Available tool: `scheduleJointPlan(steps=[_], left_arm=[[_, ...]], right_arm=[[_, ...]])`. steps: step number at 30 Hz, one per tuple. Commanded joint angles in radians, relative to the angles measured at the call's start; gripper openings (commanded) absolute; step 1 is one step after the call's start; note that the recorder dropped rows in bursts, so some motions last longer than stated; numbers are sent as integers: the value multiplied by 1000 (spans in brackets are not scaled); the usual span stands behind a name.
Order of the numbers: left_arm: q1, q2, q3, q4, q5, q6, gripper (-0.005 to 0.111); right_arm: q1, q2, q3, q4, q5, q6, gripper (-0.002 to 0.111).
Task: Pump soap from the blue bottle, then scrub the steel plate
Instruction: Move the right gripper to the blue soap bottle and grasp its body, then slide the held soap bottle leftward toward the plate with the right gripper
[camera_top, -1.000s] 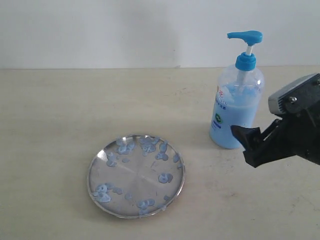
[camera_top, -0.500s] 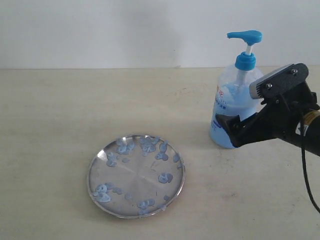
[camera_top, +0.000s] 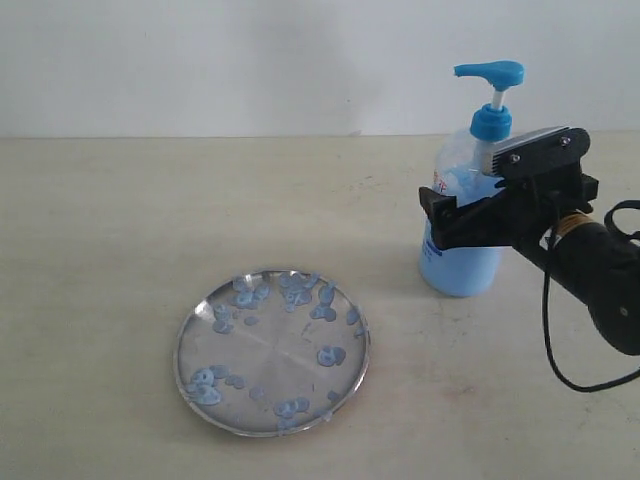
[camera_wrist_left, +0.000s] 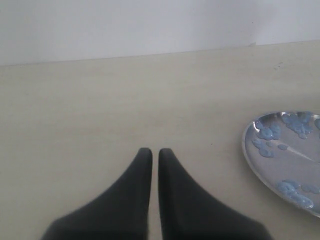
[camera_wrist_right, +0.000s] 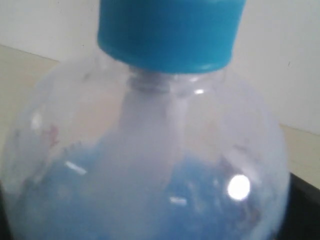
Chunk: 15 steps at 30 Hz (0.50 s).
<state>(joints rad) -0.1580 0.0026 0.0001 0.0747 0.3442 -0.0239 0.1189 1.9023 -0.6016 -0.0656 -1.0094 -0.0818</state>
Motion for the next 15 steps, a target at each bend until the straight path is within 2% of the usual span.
scheduleJointPlan(steps=[1, 3, 4, 5, 6, 7, 8, 12, 15], left_arm=[[-3, -3, 0, -7, -7, 3, 4], [-3, -3, 0, -7, -7, 3, 4], [-3, -3, 0, -7, -7, 3, 4], [-3, -3, 0, -7, -7, 3, 4], [-3, -3, 0, -7, -7, 3, 4], [-3, -3, 0, -7, -7, 3, 4], [-3, -3, 0, -7, -7, 3, 4], [-3, -3, 0, -7, -7, 3, 4], [-3, -3, 0, -7, -7, 3, 4]], right_arm=[[0, 66, -68, 7, -11, -6, 102], [0, 86, -92, 34, 23, -6, 89], [0, 97, -114, 74, 70, -6, 68], [0, 99, -122, 87, 104, -6, 53], [0, 99, -122, 90, 122, -11, 18], [0, 99, -122, 90, 124, -11, 4], [0, 99, -122, 90, 118, -7, 1], [0, 99, -122, 73, 137, -63, 1], [0, 99, -120, -139, 155, -96, 1]])
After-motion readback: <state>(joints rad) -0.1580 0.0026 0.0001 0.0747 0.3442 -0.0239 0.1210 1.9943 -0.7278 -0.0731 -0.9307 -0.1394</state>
